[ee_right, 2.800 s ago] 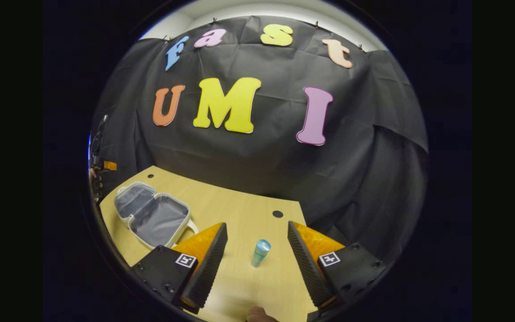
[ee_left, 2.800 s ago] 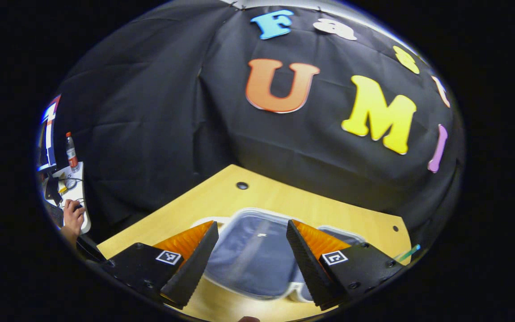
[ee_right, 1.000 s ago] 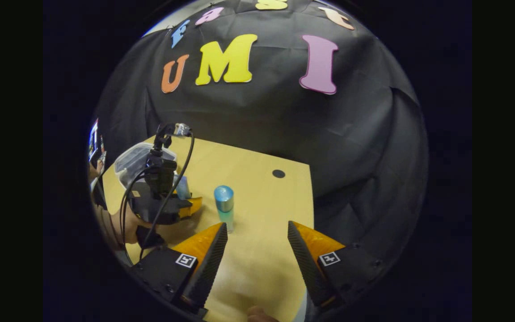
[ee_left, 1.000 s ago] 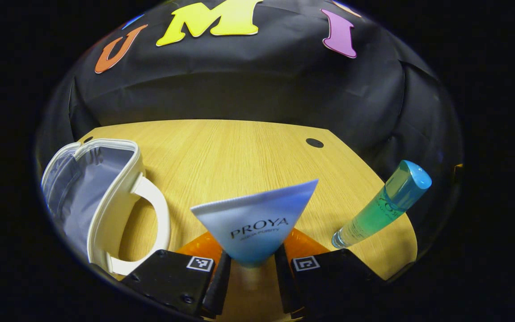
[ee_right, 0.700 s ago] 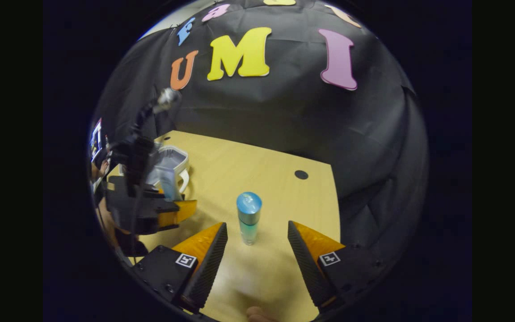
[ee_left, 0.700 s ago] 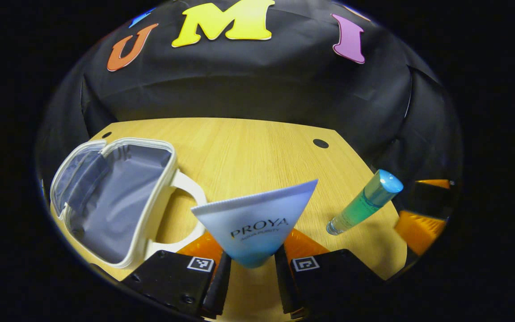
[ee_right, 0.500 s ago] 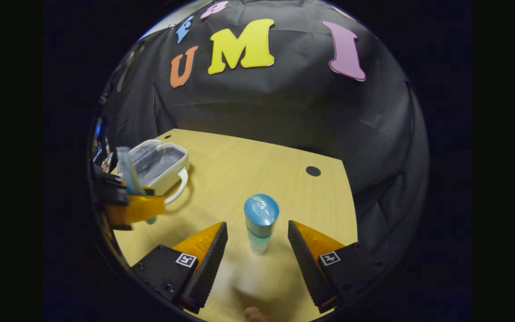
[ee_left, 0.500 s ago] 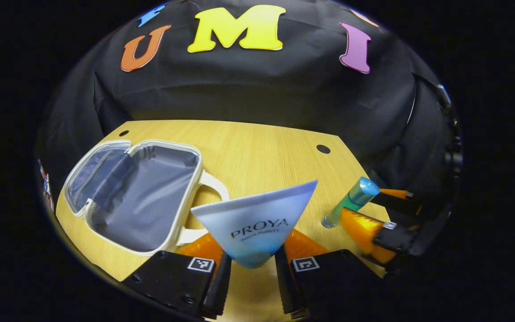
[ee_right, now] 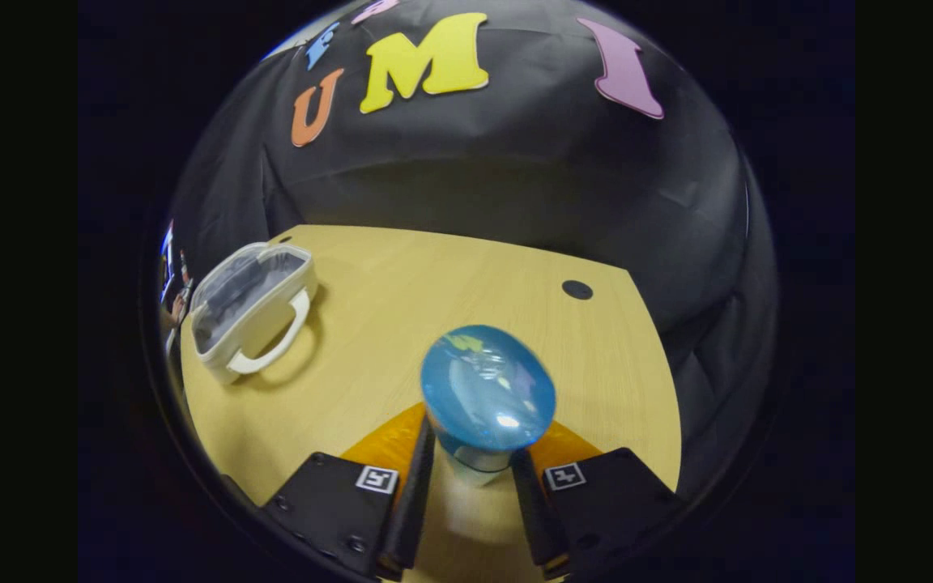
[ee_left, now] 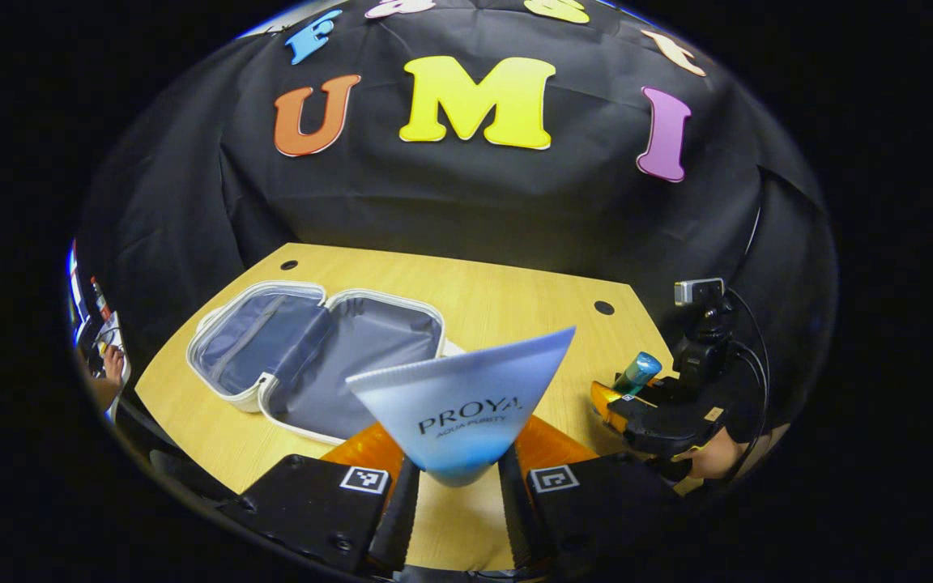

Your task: First open the suitcase, pack the skin care products into it, and then close the suitcase.

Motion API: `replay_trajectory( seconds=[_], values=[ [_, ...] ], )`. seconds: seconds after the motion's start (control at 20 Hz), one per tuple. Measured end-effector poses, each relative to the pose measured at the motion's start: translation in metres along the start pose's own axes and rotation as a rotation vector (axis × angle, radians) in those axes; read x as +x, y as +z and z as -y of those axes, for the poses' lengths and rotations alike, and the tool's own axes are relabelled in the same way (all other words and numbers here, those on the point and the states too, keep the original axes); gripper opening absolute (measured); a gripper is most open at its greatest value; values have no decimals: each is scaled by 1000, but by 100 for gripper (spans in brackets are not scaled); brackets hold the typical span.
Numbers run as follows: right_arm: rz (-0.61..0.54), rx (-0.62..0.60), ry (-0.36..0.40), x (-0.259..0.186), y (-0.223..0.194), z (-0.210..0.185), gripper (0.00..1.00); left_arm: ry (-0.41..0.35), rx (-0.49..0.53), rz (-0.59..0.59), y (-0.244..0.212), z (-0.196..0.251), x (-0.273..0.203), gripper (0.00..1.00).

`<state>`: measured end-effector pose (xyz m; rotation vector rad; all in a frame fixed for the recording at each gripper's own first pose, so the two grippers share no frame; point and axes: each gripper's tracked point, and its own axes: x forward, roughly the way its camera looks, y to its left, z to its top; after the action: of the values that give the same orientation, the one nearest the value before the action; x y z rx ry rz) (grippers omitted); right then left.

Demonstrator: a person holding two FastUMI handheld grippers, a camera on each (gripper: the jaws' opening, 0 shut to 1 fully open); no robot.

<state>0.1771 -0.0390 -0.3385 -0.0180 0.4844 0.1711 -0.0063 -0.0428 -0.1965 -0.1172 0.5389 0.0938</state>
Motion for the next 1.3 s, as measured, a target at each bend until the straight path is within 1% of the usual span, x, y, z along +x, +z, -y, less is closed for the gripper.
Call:
replay_trajectory(
  seconds=[0.05,0.1,0.25,0.45,0.6,0.8,0.95,1.1,1.2,1.25,1.3],
  values=[
    [6,9,-3,7,0,-2,47,-5,-12,-2,0,-6,-2,49],
    [1,22,-12,2,-1,-2,39,-5,-14,-6,0,-14,-2,49],
    [-10,10,-59,-6,0,-8,37,-8,0,-29,3,-45,0,49],
    [26,31,-119,-43,15,-25,36,-50,9,-13,23,-90,15,49],
    [39,64,-158,-72,30,-47,35,-84,22,-7,31,-120,16,49],
    [64,122,-203,-111,52,-80,35,-127,27,-14,37,-155,44,49],
    [73,147,-226,-138,64,-104,35,-144,48,-66,26,-170,76,49],
    [79,138,-257,-158,69,-121,35,-182,80,-140,4,-167,106,49],
    [67,146,-260,-167,68,-129,35,-163,128,-173,-13,-175,122,49],
    [61,152,-264,-169,69,-132,35,-164,131,-195,-20,-177,129,49],
    [58,153,-269,-171,68,-134,35,-174,113,-215,-28,-174,133,49]
  ],
)
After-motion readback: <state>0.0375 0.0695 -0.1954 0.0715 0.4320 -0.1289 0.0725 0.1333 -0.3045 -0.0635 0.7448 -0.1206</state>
